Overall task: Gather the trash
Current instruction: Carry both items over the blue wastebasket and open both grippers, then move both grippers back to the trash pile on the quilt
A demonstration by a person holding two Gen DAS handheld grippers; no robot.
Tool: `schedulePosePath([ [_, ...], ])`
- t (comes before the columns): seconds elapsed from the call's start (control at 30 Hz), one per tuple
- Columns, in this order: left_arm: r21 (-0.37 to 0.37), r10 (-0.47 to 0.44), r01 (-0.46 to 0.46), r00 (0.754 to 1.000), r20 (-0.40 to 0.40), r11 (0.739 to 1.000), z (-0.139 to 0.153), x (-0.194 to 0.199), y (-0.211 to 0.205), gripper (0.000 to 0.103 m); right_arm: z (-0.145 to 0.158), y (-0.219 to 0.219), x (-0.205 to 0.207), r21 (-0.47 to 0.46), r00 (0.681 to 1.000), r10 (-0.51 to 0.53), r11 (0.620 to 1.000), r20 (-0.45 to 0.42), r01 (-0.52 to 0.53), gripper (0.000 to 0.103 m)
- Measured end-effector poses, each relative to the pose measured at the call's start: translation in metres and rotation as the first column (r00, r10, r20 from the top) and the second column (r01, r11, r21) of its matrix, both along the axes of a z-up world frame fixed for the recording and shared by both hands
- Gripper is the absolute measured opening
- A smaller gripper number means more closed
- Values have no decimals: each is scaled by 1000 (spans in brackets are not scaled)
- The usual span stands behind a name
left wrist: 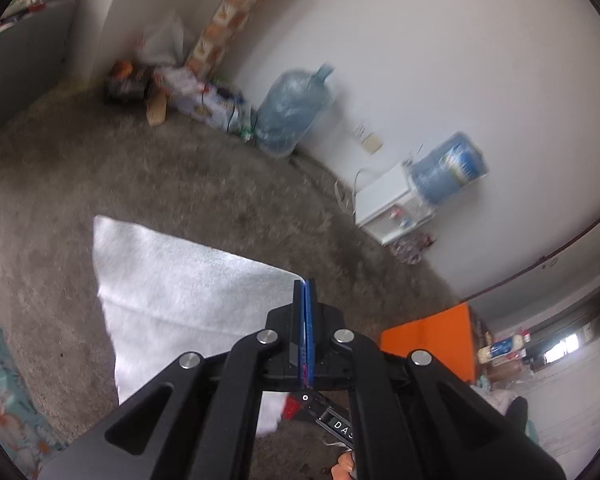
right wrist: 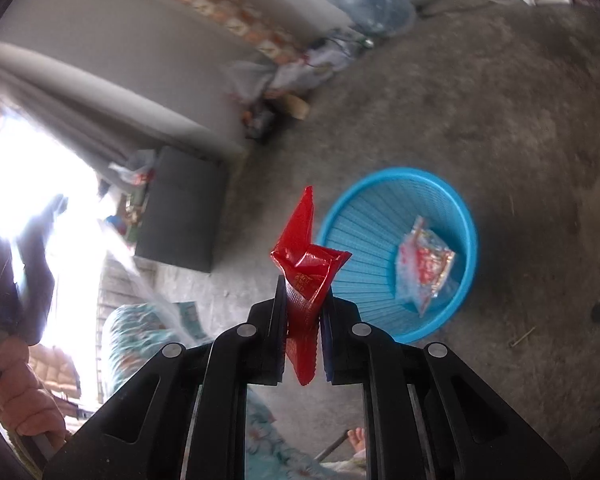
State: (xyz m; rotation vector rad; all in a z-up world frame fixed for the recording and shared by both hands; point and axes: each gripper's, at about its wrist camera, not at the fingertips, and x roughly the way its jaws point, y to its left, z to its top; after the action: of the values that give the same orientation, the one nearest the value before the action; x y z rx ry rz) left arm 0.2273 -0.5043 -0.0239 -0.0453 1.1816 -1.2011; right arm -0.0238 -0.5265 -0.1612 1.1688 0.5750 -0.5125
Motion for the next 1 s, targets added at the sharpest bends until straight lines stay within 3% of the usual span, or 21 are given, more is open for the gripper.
schedulePosePath([
  [0.2,139,5,-1,1000,-31,990,-72,9,-25,2,-59,-26,14,80,996,-33,996,-78,39,23],
  [0.23,178,9,0,999,-49,984,-87,13,-28,7,-72,-29,19,99,995,-34,994,-93,44,34],
  [0.3,242,42,-23,996,-73,970,-106,20,-26,22,-96,-35,26,145,992,-35,988,-122,53,42],
  [0.43,268,102,-75,991,-88,960,-114,29,-8,40,-119,-35,23,224,990,-43,972,-134,73,45],
  [0.63,225,113,-106,993,-16,969,-76,27,17,48,-103,-22,12,221,995,-40,973,-93,60,48],
  [0.8,199,75,-98,990,120,975,-6,-3,54,53,-71,-8,9,190,1000,-25,981,-18,28,49],
  [0.9,167,39,-80,971,235,983,37,-33,86,61,-42,7,14,156,999,25,987,42,-32,50],
  [1.0,140,38,-92,937,347,986,72,-64,131,70,-6,24,23,94,991,97,990,97,-106,55],
])
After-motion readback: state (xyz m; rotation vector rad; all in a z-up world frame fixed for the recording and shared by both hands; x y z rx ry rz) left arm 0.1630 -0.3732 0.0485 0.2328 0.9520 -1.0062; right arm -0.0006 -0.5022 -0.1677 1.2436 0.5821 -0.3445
